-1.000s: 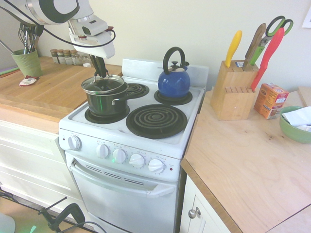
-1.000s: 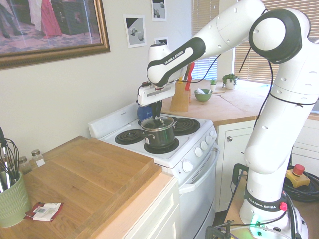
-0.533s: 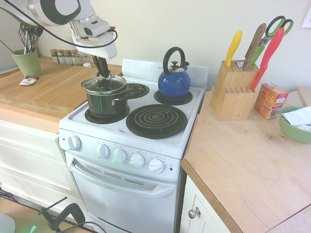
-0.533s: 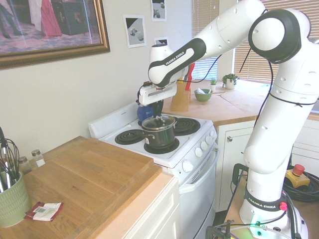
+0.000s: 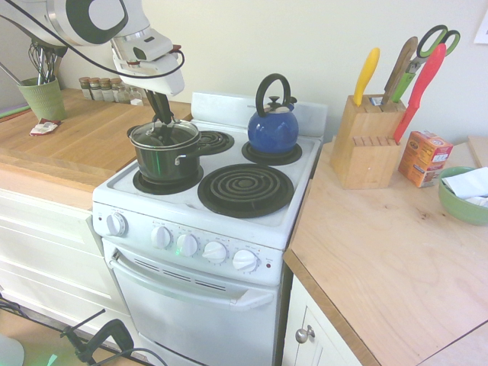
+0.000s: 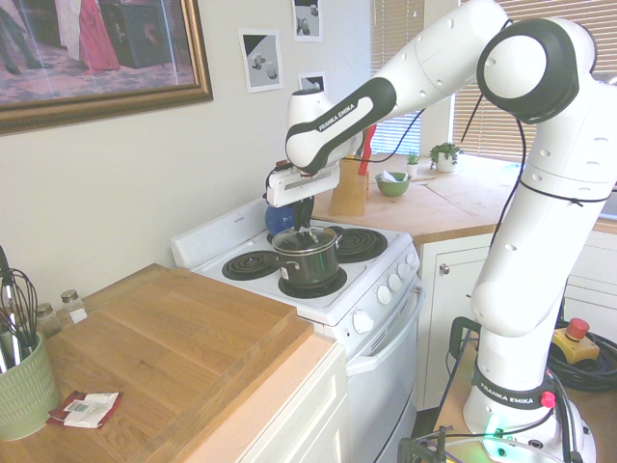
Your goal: Cover the lid of the pot
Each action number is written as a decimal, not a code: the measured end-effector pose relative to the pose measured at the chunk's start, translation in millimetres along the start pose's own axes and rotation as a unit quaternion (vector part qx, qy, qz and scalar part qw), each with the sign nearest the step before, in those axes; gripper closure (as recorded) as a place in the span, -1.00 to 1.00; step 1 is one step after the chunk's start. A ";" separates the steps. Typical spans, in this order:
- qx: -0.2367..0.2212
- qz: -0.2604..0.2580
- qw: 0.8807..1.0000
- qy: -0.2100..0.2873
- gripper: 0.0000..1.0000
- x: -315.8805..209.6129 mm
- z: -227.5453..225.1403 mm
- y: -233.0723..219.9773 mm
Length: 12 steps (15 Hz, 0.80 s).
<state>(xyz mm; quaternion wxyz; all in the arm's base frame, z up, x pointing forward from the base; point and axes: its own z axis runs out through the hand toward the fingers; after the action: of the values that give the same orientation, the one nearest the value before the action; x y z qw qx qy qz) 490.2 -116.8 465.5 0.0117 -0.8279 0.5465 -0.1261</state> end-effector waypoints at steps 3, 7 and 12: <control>-0.001 -0.001 1.000 -0.001 1.00 -0.6 0.7 0.7; 0.001 0.000 1.000 0.000 1.00 -1.9 -2.1 3.7; -0.004 -0.003 1.000 0.001 1.00 -5.2 -0.3 8.0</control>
<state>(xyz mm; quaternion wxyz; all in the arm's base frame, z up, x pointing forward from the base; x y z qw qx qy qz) 481.0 -115.2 463.5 0.0077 -0.8294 0.5444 -0.1251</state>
